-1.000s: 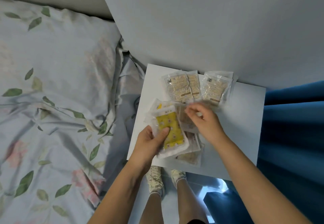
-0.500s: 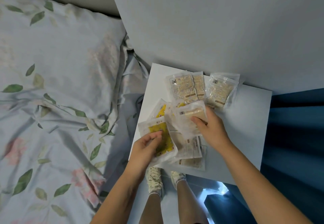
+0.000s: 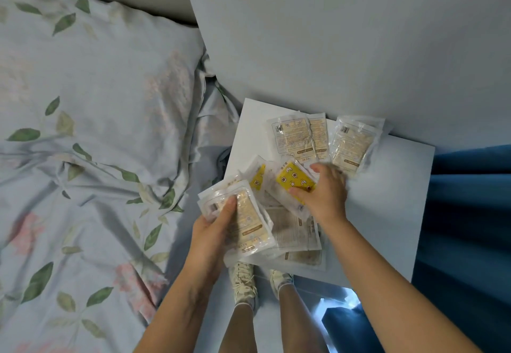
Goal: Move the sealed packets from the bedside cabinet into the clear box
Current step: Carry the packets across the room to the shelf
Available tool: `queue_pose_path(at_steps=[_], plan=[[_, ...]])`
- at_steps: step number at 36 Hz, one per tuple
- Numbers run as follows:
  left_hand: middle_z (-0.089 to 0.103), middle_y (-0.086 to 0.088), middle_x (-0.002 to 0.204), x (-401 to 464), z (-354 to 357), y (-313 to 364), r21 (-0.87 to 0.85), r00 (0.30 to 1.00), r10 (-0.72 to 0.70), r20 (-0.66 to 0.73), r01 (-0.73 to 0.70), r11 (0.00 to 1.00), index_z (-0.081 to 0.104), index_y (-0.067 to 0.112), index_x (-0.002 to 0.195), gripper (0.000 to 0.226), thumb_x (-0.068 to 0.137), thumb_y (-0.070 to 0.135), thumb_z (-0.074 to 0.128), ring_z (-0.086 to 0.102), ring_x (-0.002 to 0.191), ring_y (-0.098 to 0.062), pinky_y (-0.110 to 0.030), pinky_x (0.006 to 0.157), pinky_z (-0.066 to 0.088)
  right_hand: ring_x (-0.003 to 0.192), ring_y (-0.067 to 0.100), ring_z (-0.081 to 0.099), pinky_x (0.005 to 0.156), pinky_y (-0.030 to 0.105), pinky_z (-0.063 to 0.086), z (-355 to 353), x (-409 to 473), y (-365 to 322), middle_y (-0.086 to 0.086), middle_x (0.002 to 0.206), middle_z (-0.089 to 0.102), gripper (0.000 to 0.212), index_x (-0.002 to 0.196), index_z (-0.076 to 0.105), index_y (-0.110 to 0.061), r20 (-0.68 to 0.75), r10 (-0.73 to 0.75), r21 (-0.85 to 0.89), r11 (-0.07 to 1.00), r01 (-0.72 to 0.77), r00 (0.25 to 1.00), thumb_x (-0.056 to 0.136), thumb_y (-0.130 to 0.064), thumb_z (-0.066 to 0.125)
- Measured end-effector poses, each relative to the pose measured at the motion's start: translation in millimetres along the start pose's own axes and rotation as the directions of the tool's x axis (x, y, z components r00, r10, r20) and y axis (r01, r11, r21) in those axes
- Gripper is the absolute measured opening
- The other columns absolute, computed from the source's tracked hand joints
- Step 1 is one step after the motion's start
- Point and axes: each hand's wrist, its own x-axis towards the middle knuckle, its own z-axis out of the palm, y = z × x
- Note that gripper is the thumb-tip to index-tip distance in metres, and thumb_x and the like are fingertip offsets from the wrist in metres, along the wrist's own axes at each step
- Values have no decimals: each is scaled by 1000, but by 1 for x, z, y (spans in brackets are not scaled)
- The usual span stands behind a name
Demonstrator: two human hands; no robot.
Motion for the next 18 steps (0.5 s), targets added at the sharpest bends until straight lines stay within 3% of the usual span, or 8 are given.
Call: queue_pose_path(at_steps=[6, 8, 10, 13, 18], plan=[[74, -18, 93, 1, -9, 3, 3, 1000, 3, -12, -3, 1000, 69, -1, 103, 45, 75, 34, 66, 72, 85, -30, -39, 75, 56, 110, 26, 51, 86, 35, 30, 4, -1, 6, 4, 99, 65, 49, 116, 53, -21, 16, 9, -127, 992, -6, 1000, 75, -38, 76], [74, -18, 94, 1, -9, 4, -8, 1000, 7, -7, -7, 1000, 69, -1, 103, 44, 75, 33, 66, 72, 86, -30, -38, 73, 57, 109, 26, 54, 89, 36, 31, 2, -1, 8, 5, 104, 64, 44, 116, 54, -21, 23, -2, -119, 993, 4, 1000, 78, -29, 75], [74, -17, 92, 1, -7, 6, -8, 1000, 17, 3, -17, 1000, 70, 0, 101, 40, 76, 31, 66, 72, 84, -30, -37, 71, 58, 120, 27, 45, 94, 39, 32, -2, 0, 9, 6, 120, 56, 47, 120, 54, -21, 29, -9, -144, 990, 13, 1000, 79, -25, 74], [74, -16, 89, 0, -5, 8, -2, 999, 30, 21, -30, 1000, 71, 3, 95, 28, 81, 27, 64, 72, 80, -28, -35, 68, 59, 128, 27, 34, 98, 40, 31, -5, 1, 12, 6, 134, 45, 58, 128, 49, -20, 81, -51, -173, 983, 65, 995, 77, -31, 74], [74, -17, 89, -1, 0, 9, 28, 999, 35, 28, -36, 999, 74, 8, 86, 23, 83, 28, 64, 72, 83, -30, -38, 75, 57, 123, 26, 37, 95, 36, 32, -6, 2, 12, 3, 124, 54, 68, 127, 49, -19, 103, -72, -236, 967, 95, 992, 69, -39, 80]])
